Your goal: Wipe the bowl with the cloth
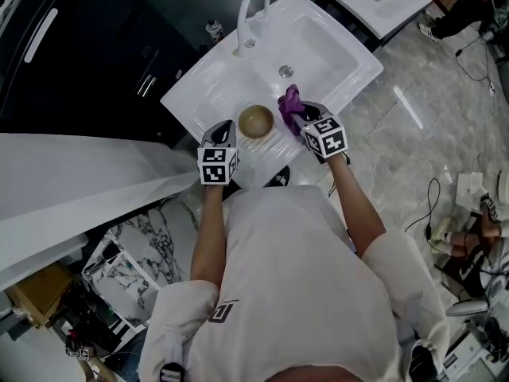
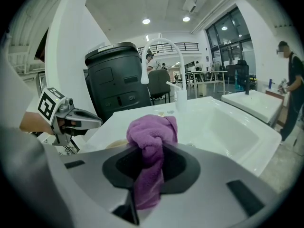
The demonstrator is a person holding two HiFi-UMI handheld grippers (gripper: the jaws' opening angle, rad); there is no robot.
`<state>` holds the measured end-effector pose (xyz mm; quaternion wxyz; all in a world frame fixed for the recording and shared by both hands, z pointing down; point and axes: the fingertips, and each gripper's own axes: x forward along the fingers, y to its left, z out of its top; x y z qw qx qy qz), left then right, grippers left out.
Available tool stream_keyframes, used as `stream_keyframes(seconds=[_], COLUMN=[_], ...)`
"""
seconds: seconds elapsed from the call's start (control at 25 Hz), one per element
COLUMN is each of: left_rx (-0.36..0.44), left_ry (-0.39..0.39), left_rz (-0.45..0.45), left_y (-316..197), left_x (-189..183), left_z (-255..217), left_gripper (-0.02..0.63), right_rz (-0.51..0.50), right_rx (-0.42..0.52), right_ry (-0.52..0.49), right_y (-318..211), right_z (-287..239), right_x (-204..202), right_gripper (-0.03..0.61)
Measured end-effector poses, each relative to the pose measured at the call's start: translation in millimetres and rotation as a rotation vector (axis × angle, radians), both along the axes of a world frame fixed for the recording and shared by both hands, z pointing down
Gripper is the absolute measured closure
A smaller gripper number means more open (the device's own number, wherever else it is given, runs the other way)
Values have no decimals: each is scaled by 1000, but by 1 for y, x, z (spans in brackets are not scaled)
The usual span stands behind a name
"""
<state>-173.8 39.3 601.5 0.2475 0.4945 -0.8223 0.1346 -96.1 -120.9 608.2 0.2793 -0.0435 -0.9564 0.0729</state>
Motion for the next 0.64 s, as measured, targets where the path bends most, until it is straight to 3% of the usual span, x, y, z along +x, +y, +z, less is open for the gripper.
stream_keyframes(seconds=[0.64], left_rx=[-10], left_ry=[-13], left_rz=[14], left_y=[-5], left_x=[-1], left_z=[-2], left_gripper=[606], right_rz=[-23], right_rx=[0], right_ry=[-55], right_y=[3], right_z=[-12], right_x=[-7], right_gripper=[505])
